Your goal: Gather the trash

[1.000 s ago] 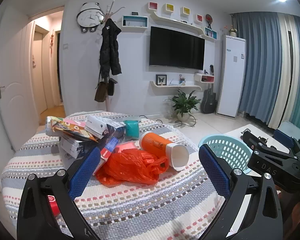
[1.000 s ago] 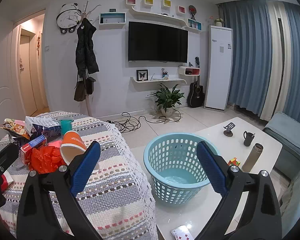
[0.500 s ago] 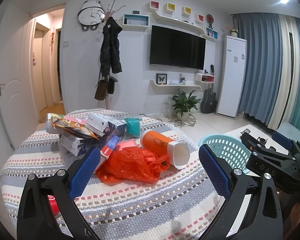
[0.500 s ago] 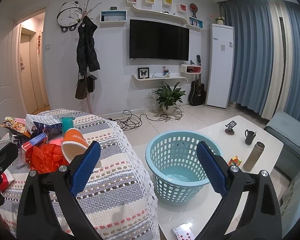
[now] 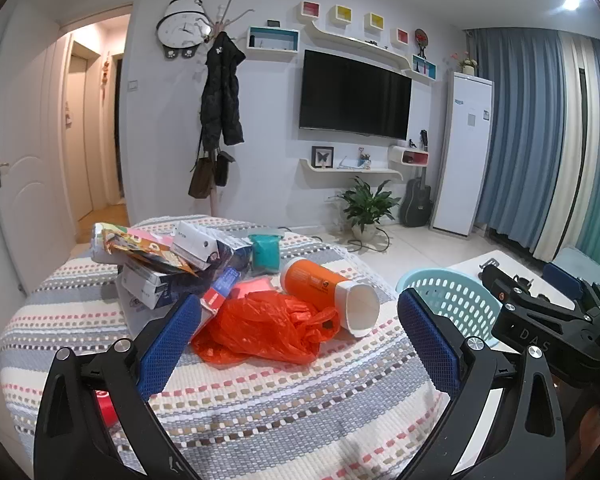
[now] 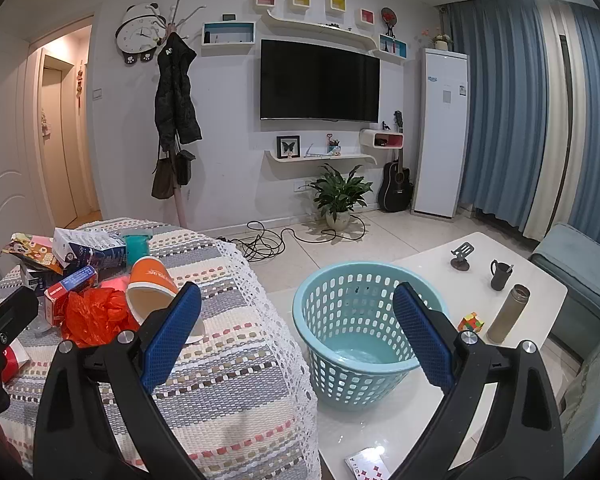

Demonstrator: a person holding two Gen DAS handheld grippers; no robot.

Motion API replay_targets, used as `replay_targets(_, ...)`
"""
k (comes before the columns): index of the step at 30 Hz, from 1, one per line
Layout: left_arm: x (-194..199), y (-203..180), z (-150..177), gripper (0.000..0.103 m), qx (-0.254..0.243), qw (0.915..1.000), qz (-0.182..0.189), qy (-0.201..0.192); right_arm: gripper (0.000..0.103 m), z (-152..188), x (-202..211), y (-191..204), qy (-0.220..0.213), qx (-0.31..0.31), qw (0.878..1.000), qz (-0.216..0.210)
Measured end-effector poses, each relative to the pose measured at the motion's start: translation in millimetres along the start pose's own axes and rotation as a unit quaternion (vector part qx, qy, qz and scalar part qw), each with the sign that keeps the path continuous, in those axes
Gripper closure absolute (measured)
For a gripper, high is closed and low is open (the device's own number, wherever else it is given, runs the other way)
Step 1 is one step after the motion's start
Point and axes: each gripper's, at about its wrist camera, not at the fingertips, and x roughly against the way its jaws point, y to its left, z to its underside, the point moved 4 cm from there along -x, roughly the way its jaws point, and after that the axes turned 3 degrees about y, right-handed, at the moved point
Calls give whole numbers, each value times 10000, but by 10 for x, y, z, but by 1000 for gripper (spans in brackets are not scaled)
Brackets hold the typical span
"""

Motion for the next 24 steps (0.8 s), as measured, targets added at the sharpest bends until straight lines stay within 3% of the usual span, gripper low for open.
replay_targets(24,16,42,0,8,57,10000,28,-14,11,13,9,60,-9,34,10000,-46)
